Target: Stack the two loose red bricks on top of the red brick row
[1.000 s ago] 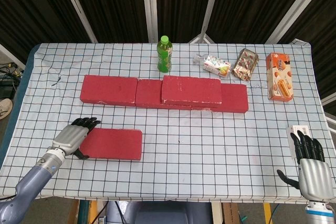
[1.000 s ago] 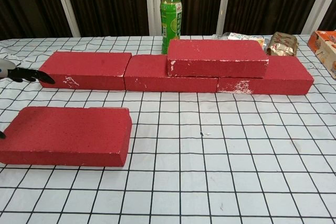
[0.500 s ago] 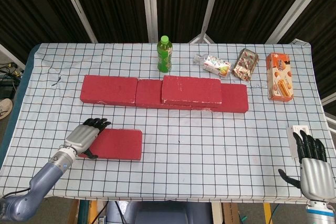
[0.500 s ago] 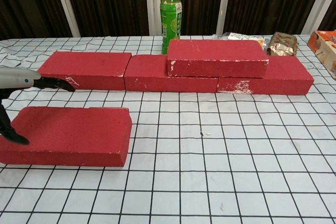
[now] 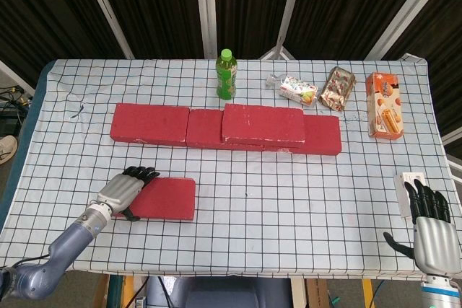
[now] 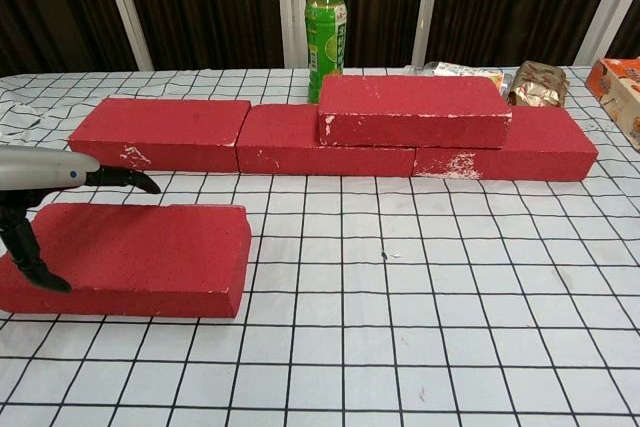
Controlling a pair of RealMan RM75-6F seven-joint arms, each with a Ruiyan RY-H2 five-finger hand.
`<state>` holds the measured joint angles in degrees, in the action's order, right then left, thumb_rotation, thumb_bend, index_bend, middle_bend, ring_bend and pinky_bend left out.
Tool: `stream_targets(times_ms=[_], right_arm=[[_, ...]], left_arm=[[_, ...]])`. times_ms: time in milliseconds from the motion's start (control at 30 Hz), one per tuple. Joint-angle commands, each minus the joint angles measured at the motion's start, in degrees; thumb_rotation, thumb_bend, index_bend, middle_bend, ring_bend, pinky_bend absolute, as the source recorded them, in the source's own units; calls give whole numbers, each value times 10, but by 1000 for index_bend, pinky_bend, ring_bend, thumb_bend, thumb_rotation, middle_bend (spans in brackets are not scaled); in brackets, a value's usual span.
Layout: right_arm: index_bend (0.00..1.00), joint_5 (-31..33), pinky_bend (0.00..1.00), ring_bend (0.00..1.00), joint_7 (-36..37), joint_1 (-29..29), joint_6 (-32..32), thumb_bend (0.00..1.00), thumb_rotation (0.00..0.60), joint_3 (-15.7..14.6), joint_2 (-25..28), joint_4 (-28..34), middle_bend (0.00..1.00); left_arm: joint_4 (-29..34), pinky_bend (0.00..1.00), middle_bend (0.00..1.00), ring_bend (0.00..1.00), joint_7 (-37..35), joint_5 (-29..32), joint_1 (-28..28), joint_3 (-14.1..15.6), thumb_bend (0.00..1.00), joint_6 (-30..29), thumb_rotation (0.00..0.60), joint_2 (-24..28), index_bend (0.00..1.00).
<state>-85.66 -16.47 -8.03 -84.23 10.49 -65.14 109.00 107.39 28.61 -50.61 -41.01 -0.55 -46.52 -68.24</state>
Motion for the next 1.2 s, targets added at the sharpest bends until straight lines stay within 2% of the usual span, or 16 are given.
stream_targets(times_ms=[33, 300, 667, 967, 1033, 1200], right_arm=[[0, 4, 0, 0, -1, 3, -3, 193, 600, -3, 1, 2, 0], [0, 14, 0, 0, 1, 11, -15, 193, 600, -13, 1, 3, 0], [0, 20, 0, 0, 7, 21, -17, 193, 600, -25, 4, 7, 0], [0, 27, 0, 0, 15, 28, -21, 193, 600, -33, 8, 10, 0], [0, 29, 0, 0, 15, 29, -23, 193, 600, -34, 8, 9, 0], [0, 31, 0, 0, 19, 31, -28, 193, 600, -38, 10, 10, 0]], left_arm=[[-3, 0, 0, 0, 0, -1, -4, 5, 0, 0, 600, -4, 0], [-13, 0, 0, 0, 4, 2, -13, 16, 0, -11, 600, -16, 0], [-12, 16, 0, 0, 67, 45, -32, 36, 0, -44, 600, -34, 0], [-11, 99, 4, 0, 96, 69, -43, 41, 0, -74, 600, -50, 0], [-10, 114, 20, 0, 101, 72, -44, 42, 0, -80, 600, -53, 0], [-8, 154, 142, 41, 116, 79, -50, 44, 0, -93, 600, -56, 25]])
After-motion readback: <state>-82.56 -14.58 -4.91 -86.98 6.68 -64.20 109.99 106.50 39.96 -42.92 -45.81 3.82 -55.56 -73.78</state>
